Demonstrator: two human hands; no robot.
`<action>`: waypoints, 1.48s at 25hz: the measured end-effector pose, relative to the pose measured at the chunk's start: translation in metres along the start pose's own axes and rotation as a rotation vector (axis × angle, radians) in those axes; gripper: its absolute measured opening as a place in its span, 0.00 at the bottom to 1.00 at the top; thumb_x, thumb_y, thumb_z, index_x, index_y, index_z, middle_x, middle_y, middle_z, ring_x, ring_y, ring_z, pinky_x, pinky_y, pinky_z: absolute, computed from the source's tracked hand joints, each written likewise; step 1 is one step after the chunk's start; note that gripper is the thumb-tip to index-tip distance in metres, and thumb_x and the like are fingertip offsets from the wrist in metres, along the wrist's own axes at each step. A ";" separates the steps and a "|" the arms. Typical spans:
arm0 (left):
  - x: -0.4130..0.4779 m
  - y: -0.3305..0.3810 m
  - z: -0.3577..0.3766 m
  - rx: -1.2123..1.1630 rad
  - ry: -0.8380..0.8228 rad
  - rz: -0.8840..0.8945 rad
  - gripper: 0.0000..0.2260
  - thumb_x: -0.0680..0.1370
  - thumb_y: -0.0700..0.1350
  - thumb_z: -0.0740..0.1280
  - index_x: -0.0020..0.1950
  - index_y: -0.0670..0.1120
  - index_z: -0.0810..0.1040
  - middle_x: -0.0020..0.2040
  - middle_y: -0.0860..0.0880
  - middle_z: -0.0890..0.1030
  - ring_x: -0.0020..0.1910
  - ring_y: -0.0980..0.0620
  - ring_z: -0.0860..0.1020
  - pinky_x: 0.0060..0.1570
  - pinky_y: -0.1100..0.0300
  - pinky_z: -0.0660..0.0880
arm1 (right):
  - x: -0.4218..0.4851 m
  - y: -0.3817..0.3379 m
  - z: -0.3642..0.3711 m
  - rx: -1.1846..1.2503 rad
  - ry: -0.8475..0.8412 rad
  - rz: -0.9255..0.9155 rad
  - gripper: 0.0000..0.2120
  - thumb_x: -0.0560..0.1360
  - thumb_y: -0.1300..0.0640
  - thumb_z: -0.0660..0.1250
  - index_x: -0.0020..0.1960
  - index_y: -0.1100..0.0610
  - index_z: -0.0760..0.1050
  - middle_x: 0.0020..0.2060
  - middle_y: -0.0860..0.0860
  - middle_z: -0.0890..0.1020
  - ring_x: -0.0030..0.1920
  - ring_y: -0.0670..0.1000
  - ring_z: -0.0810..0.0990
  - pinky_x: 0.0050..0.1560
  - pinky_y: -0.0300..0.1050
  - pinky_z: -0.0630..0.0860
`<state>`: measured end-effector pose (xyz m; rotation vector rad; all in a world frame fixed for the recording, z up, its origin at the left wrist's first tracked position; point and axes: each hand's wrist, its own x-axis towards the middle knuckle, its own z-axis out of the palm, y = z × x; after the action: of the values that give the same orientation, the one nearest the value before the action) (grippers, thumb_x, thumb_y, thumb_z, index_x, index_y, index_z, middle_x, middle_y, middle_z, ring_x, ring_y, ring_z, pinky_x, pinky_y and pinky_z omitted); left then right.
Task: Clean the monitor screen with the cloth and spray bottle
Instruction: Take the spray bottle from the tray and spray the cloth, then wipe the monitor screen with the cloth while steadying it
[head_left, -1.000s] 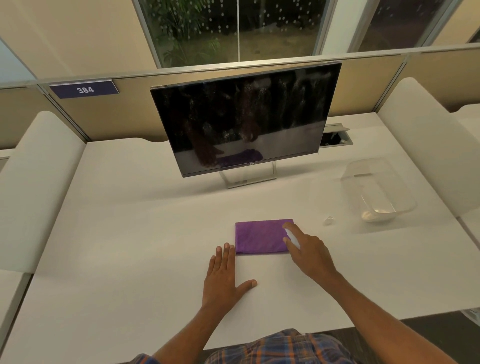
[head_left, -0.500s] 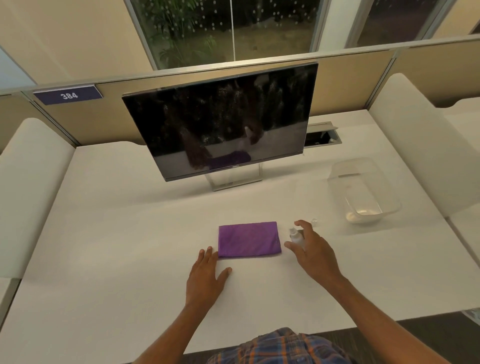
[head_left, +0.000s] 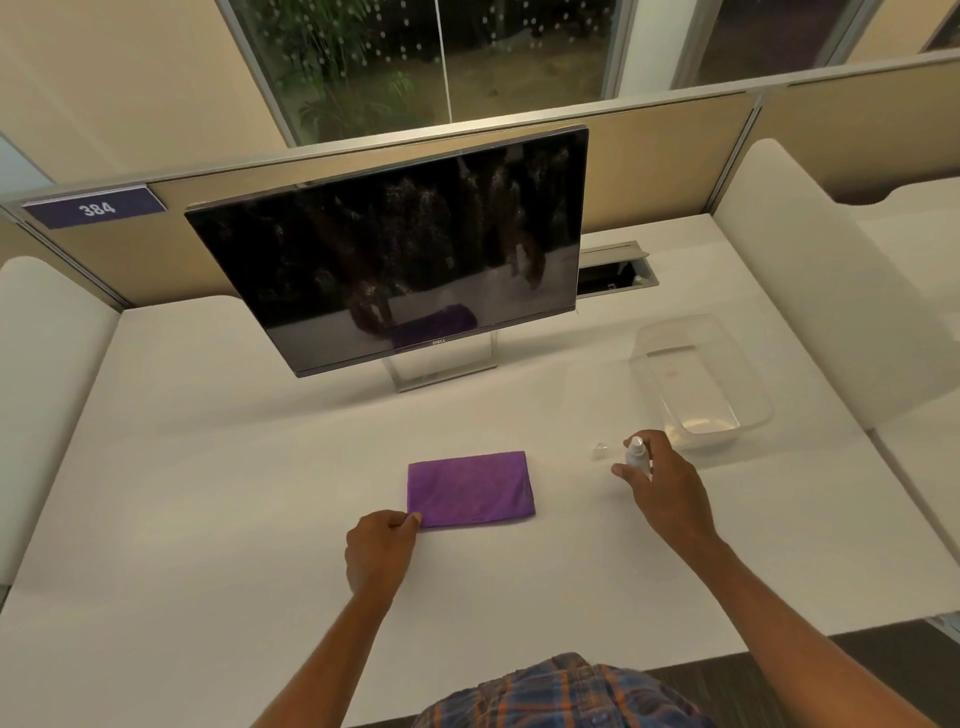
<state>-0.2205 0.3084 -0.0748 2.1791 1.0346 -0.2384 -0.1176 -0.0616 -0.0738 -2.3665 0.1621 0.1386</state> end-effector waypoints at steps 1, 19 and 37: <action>0.001 0.001 0.001 -0.027 0.005 -0.026 0.09 0.78 0.54 0.74 0.39 0.55 0.85 0.38 0.55 0.84 0.44 0.48 0.83 0.48 0.53 0.80 | 0.002 0.002 0.000 0.002 0.000 -0.002 0.17 0.78 0.48 0.76 0.58 0.42 0.70 0.50 0.44 0.84 0.48 0.54 0.82 0.46 0.52 0.78; -0.002 0.005 0.001 -0.176 -0.019 -0.120 0.09 0.75 0.52 0.78 0.38 0.49 0.86 0.38 0.48 0.86 0.41 0.44 0.84 0.45 0.51 0.81 | 0.005 0.009 -0.002 0.024 -0.024 -0.052 0.19 0.79 0.54 0.75 0.61 0.41 0.70 0.52 0.44 0.81 0.50 0.58 0.83 0.49 0.53 0.80; -0.021 0.035 -0.014 -0.234 0.022 -0.087 0.12 0.73 0.53 0.78 0.36 0.47 0.85 0.34 0.52 0.86 0.37 0.51 0.83 0.36 0.58 0.77 | -0.030 -0.022 -0.032 -0.176 0.369 -0.498 0.34 0.81 0.44 0.68 0.81 0.57 0.65 0.84 0.54 0.64 0.85 0.55 0.59 0.82 0.60 0.64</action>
<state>-0.2103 0.2897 -0.0377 1.9333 1.1123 -0.1262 -0.1422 -0.0659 -0.0310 -2.5091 -0.2771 -0.5432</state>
